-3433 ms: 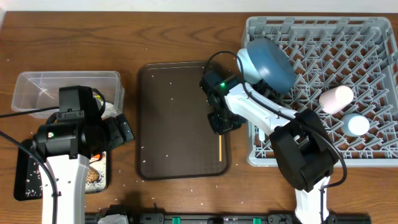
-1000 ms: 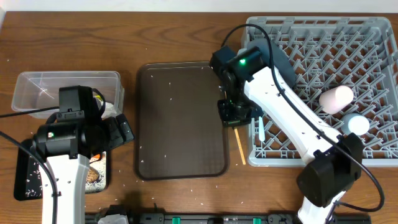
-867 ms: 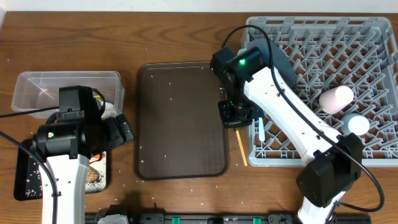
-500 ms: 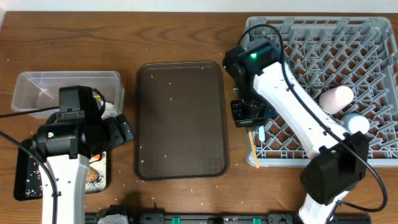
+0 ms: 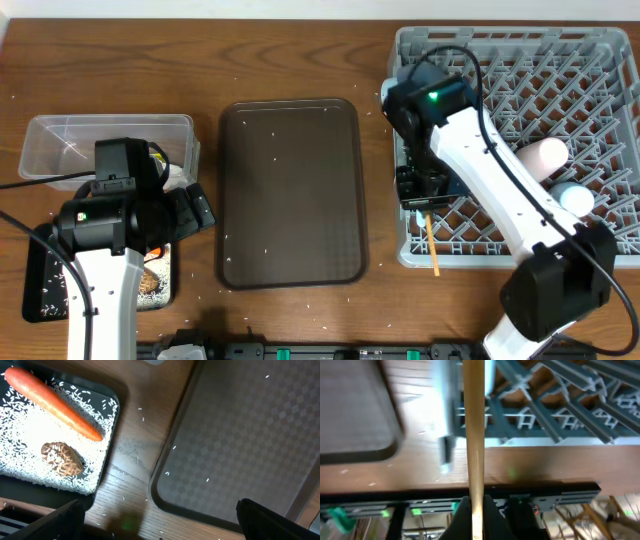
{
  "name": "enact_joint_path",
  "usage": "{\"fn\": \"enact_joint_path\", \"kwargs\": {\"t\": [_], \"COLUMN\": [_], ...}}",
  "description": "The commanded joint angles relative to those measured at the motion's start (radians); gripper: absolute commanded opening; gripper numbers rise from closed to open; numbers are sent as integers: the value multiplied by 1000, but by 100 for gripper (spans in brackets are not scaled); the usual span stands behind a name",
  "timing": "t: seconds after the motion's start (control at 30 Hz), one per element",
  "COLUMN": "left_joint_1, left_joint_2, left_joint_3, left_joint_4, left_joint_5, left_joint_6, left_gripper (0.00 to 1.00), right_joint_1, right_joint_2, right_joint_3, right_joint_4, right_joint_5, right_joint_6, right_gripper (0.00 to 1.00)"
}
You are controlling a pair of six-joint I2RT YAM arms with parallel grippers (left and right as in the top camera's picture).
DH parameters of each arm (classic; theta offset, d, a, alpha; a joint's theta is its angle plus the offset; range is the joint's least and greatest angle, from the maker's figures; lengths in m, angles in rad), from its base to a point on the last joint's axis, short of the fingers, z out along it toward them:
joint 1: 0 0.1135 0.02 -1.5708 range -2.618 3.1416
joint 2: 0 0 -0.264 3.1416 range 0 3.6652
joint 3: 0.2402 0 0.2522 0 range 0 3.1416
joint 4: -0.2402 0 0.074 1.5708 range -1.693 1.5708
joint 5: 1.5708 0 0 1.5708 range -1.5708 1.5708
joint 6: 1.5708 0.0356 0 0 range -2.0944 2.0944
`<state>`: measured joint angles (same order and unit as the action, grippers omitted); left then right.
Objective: Sort waste into correct bins and load items into the dishwasher rack
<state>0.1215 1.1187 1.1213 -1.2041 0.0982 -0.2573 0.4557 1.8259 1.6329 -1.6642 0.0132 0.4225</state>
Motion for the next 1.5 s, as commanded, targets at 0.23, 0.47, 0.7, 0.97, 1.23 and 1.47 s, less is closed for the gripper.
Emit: {"fn": "enact_joint_path", "kwargs": {"t": [0.23,0.47,0.7,0.97,1.23,1.47], "left_joint_1": [-3,-3,-3,-3,-3,-3], "left_joint_2": [4,4,4,4,4,4], "left_joint_3": [2,2,2,2,2,2], "left_joint_4": [-3,-3,-3,-3,-3,-3], "left_joint_5": [-2,-1,-2,-2,-1,-2], "left_joint_6": [13,13,13,13,13,13], "left_gripper": [98,98,98,98,98,98], "right_joint_1": [-63,-66,-71,-71,-76,-88], "right_joint_2": [-3,-3,-3,-2,-3,-20], "right_joint_3": [-74,-173,-174,-183,-180,-142], "right_joint_4": [85,183,285,344,339,323], "right_joint_5": [-34,-60,-73,-66,-66,-66], "right_joint_6": [-20,-19,-18,-8,-8,-39], "right_gripper": [1,1,1,1,25,23]}}
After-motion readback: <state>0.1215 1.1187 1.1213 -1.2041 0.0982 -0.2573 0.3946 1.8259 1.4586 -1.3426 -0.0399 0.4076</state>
